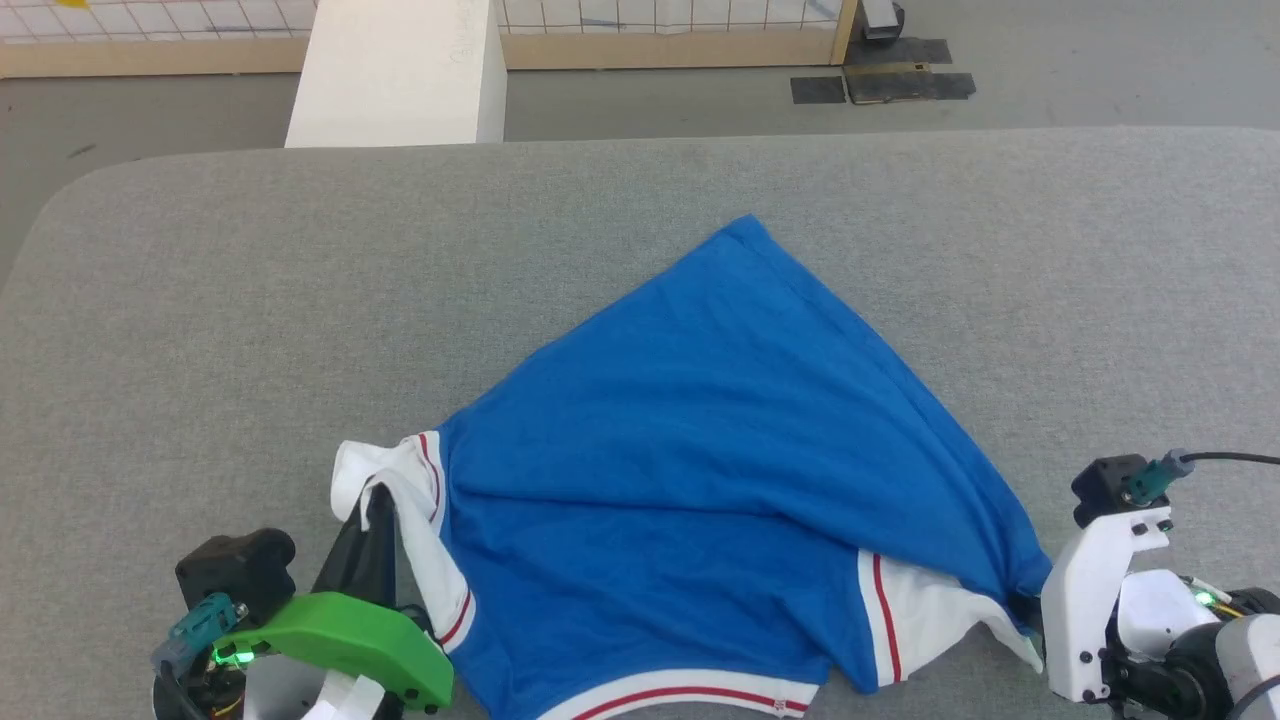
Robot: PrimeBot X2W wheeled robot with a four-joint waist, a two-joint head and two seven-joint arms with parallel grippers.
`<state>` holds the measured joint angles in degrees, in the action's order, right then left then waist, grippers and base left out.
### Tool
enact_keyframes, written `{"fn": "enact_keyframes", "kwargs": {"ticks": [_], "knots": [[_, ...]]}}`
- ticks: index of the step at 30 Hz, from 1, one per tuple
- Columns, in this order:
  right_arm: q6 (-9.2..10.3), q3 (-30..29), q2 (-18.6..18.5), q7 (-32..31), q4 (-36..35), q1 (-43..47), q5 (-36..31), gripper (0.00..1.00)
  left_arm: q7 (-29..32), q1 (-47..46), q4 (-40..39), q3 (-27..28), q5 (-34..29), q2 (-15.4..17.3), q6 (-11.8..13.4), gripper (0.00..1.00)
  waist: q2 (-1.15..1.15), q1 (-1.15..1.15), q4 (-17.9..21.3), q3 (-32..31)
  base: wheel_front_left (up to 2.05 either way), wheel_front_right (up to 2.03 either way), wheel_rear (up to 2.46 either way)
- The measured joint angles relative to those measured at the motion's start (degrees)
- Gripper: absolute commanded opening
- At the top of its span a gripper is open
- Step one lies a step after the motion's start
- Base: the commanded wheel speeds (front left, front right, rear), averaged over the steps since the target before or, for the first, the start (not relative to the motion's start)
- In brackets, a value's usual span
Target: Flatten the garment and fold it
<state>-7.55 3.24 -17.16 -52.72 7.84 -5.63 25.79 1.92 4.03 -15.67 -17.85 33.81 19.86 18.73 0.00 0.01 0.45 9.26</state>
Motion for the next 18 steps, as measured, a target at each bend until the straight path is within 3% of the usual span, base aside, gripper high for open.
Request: {"fn": "enact_keyframes", "kwargs": {"ticks": [4, 5, 6, 13, 18], "knots": [[0.00, -1.54, 0.89, 1.11, -0.12, 0.29, -0.10, 0.01, -0.26, 0.00, 0.52, -0.08, 0.09, -0.10, -0.01, 0.00, 0.00, 0.00, -0.20, -0.15, 0.00, 0.00, 0.00], [0.00, -1.94, 1.12, 1.90, -0.27, 0.30, -0.09, 0.95, -0.31, 0.01, 0.60, -0.08, 0.13, -0.10, -0.01, 0.00, 0.00, 0.00, -0.19, -0.22, 0.00, 0.00, 0.00], [0.00, -2.37, 1.34, 2.83, -0.52, 0.31, -0.14, 1.00, -0.32, 0.01, 0.70, -0.07, 0.14, -0.11, -0.01, 0.00, 0.00, 0.00, -0.16, -0.37, 0.00, 0.00, 0.00], [0.00, -7.11, 2.33, 12.96, -6.70, 0.03, 0.35, 1.00, -0.30, 0.11, 0.68, -0.03, 0.15, -0.04, 0.04, 0.00, 0.00, 0.00, 0.35, -1.90, 0.00, 0.00, 0.00], [0.00, -9.35, 2.45, 23.93, -10.82, -2.05, 0.51, 1.00, -0.22, 0.83, 0.22, -0.03, 0.15, 0.07, 0.35, 0.00, 0.00, 0.00, 1.04, -2.61, 0.00, 0.00, 0.00]]}}
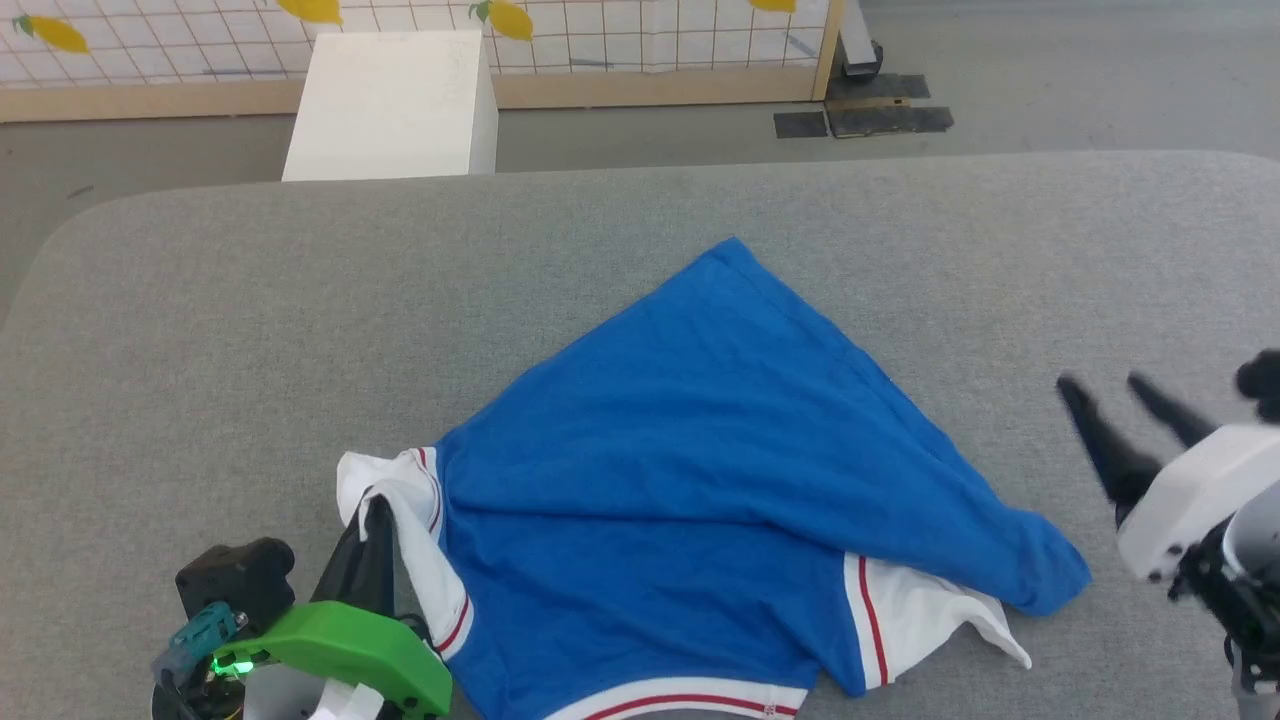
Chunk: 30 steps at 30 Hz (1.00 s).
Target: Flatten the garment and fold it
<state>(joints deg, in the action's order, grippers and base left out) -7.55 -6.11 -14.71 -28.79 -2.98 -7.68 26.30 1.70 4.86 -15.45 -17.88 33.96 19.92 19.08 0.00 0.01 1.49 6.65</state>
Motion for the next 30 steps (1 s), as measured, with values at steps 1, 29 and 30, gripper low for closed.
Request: {"fn": "enact_keyframes", "kwargs": {"ticks": [1, 29, 30], "knots": [[0.00, -0.07, 0.02, 1.57, -0.24, -0.52, 0.00, 1.00, 0.01, 0.04, -0.04, -0.01, 0.00, 0.01, 0.10, 0.00, 0.00, 0.00, 0.04, -0.08, 0.00, 0.00, 0.00], [-0.01, 23.81, -2.77, -14.45, 29.02, -46.96, -10.50, 1.00, -2.63, -5.30, -5.14, -2.96, -0.81, -2.35, -0.37, 0.00, 0.00, -0.01, -9.66, 14.98, 0.00, 0.00, 0.00], [0.00, 24.72, -2.70, -16.69, 30.27, -48.28, -10.74, 1.00, -2.81, -5.35, -5.28, -3.10, -0.81, -2.52, -0.40, 0.00, 0.00, -0.01, -10.22, 15.73, 0.00, 0.00, 0.00]]}}
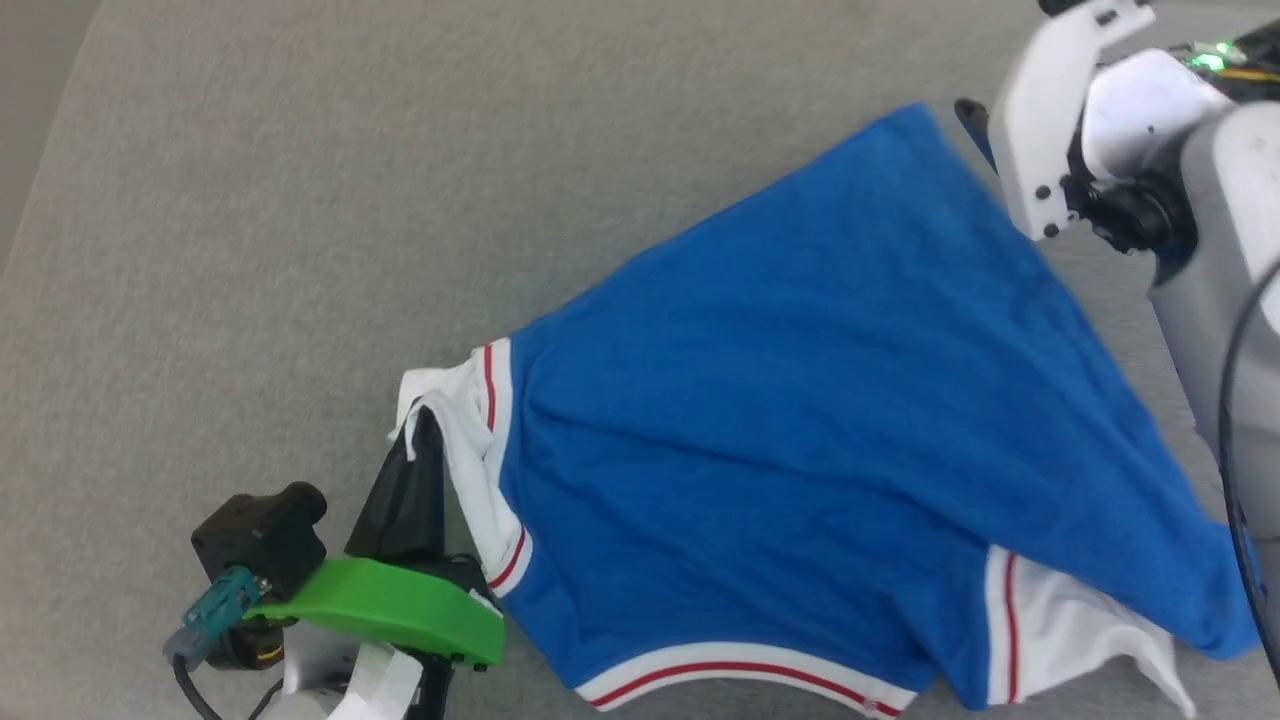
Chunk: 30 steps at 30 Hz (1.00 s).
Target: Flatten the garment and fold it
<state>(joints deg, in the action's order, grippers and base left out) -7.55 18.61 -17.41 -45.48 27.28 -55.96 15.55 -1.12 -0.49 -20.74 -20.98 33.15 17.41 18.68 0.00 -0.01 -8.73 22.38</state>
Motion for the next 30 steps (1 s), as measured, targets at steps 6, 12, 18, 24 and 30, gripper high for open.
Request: {"fn": "enact_keyframes", "kwargs": {"ticks": [6, 12, 18, 24, 30], "knots": [[0.00, 4.01, -0.20, -8.78, 5.02, -4.61, -1.77, 1.00, -1.01, -0.89, -0.43, -0.30, -0.09, -0.57, -0.48, 0.00, 0.00, 0.00, -2.75, 3.79, 0.00, 0.00, 0.00], [0.00, 8.10, -0.11, -12.37, 6.90, -5.76, -3.02, 1.00, -1.56, -1.49, -0.40, -0.35, -0.10, -0.74, -0.93, 0.00, 0.00, 0.00, -4.72, 6.97, 0.00, 0.00, 0.00], [0.01, 11.33, -0.69, -14.60, 6.58, -8.16, -1.24, 1.00, -1.78, -1.93, -0.09, -0.35, -0.10, -0.74, -0.98, 0.00, 0.00, 0.00, -5.34, 8.58, 0.00, 0.00, 0.00], [0.00, 11.43, -0.90, -14.99, 6.76, -8.50, 1.98, 0.00, -1.99, -1.94, 0.64, -0.19, -0.09, -0.62, -0.98, 0.00, 0.00, 0.00, -4.96, 8.01, 0.00, 0.00, 0.00], [-0.01, 9.10, -0.30, -10.37, 7.14, -7.05, 3.16, 0.00, -1.87, -1.89, 1.98, 0.21, -0.09, 0.21, -0.98, 0.00, 0.00, 0.00, -3.57, 5.75, 0.00, 0.00, 0.00]]}}
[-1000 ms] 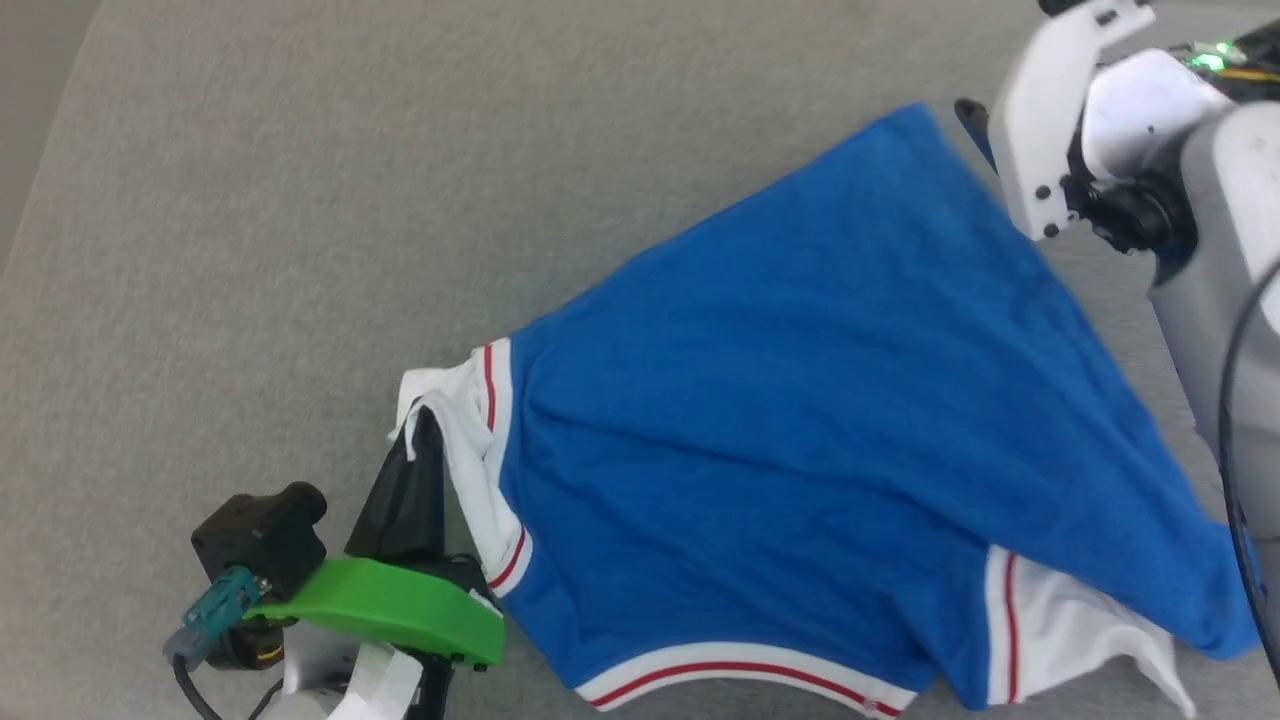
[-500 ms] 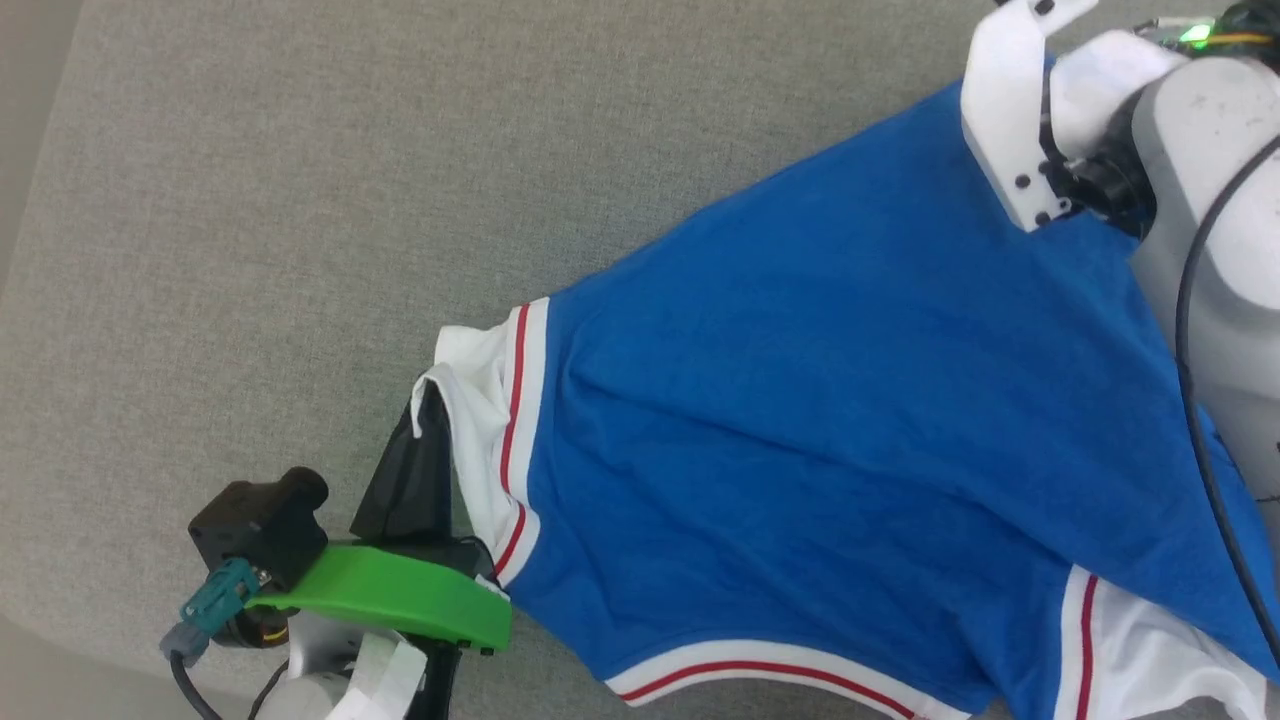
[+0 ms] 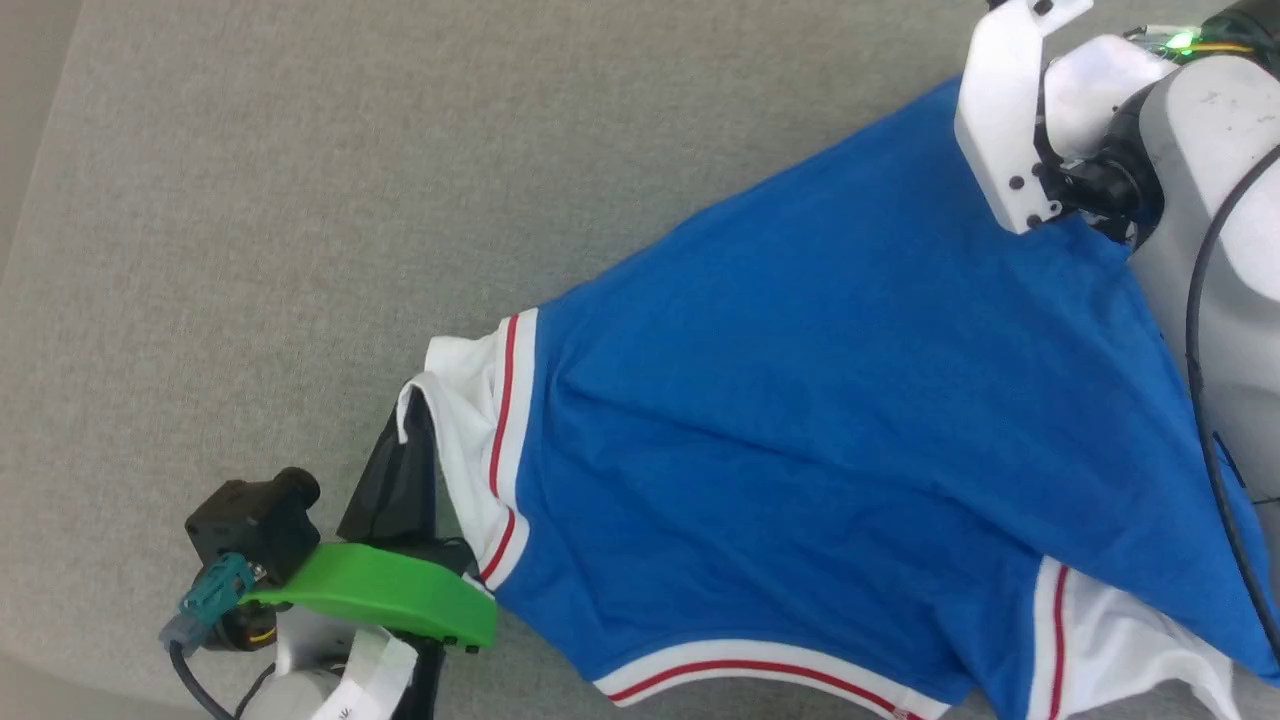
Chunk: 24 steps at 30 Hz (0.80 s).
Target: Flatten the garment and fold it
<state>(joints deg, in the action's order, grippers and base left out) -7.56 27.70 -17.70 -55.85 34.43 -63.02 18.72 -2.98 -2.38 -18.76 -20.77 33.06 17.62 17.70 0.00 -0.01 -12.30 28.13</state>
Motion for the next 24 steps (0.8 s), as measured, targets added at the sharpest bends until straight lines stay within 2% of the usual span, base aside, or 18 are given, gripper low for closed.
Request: {"fn": "enact_keyframes", "kwargs": {"ticks": [5, 10, 19, 24], "knots": [[0.00, -1.53, 0.31, 5.13, -1.99, 1.24, 2.59, 0.00, 0.90, 0.34, 1.41, 0.38, 0.01, 1.03, 0.02, 0.00, 0.00, 0.00, 1.86, -3.01, 0.00, 0.00, 0.00], [0.00, -3.25, -1.30, 9.57, -6.34, 5.72, 6.62, 0.00, 1.74, 1.47, 2.09, 0.60, 0.01, 2.31, 0.51, 0.00, 0.00, 0.00, 3.87, -6.57, 0.00, 0.00, 0.00], [0.00, -10.43, -5.14, 15.80, -17.20, 23.21, 12.41, 0.00, 3.67, 5.05, 2.60, 0.62, -0.02, 4.50, 1.62, 0.00, 0.00, 0.01, 7.99, -13.91, 0.00, 0.00, 0.00], [0.00, -16.55, -4.48, 17.64, -23.24, 33.55, 13.81, 0.00, 4.46, 6.08, 2.63, 0.44, -0.24, 5.39, 1.87, 0.00, 0.00, 0.01, 10.39, -16.93, 0.00, 0.00, 0.00]]}}
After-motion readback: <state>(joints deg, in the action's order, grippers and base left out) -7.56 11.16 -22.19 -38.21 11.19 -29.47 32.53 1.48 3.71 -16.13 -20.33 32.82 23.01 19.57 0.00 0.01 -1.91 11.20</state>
